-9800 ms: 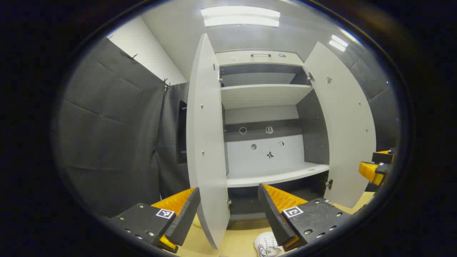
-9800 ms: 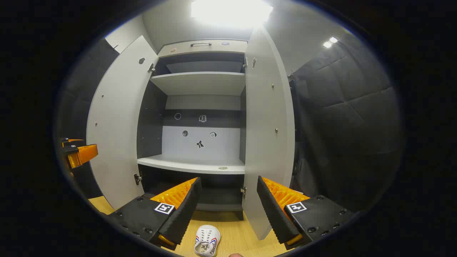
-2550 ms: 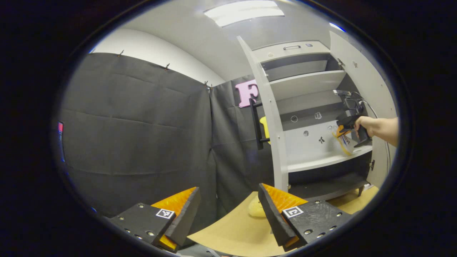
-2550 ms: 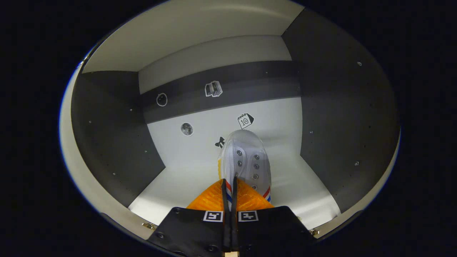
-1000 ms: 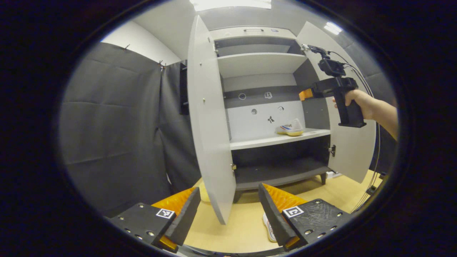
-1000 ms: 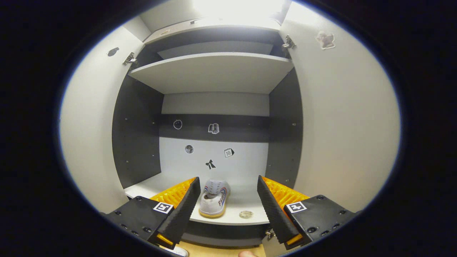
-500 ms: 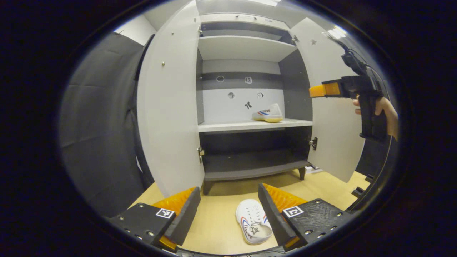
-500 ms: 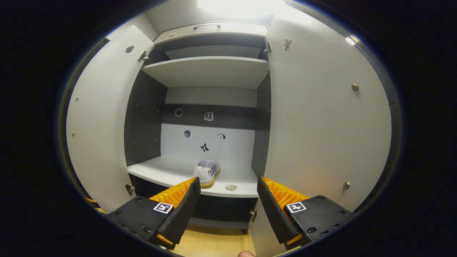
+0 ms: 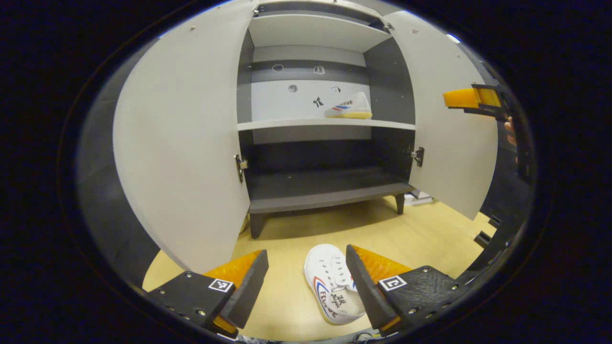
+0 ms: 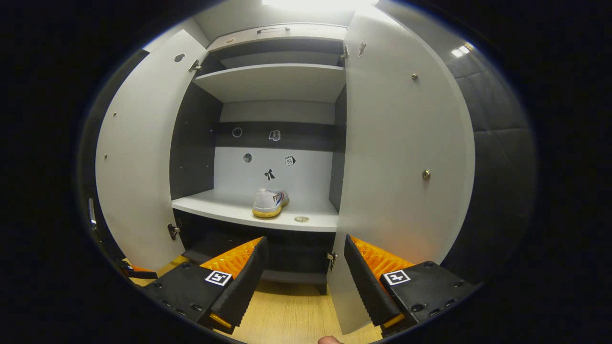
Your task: Grab one shoe with the right hand and put it into the shoe cabinet, grab the other shoe with the left hand and put it into the shoe cabinet; then close the right door with the right hand and the left door with the left hand.
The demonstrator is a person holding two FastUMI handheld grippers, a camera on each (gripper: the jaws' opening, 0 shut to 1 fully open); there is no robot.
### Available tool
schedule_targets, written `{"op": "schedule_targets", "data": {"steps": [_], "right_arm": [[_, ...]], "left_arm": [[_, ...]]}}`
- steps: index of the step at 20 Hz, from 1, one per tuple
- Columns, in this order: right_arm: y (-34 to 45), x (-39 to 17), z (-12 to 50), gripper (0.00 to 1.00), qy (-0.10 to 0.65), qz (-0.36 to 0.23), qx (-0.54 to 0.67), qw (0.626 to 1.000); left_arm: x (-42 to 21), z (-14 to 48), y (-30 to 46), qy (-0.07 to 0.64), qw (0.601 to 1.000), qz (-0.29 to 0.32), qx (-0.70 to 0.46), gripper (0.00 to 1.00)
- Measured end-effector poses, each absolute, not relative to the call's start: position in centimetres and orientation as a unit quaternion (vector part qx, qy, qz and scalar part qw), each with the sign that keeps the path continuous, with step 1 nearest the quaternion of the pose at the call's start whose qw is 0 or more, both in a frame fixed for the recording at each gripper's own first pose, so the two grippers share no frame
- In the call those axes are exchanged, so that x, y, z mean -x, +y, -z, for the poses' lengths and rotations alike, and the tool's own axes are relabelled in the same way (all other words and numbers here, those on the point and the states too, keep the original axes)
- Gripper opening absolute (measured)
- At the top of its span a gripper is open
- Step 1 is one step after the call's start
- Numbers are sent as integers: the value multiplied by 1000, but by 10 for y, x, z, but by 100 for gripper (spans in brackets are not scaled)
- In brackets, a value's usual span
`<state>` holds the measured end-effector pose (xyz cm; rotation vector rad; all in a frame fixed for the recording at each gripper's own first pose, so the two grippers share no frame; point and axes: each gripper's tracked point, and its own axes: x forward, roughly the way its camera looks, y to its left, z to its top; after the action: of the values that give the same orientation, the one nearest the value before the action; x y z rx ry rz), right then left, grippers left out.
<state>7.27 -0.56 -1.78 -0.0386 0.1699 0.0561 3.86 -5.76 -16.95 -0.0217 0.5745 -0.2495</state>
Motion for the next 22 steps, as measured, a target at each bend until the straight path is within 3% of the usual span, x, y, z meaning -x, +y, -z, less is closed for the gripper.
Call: {"op": "schedule_targets", "data": {"steps": [22], "right_arm": [[-21, -34, 57, 99, 132, -22, 34, 990]], "left_arm": [[-35, 273, -58, 477, 868, 139, 16, 97]]}}
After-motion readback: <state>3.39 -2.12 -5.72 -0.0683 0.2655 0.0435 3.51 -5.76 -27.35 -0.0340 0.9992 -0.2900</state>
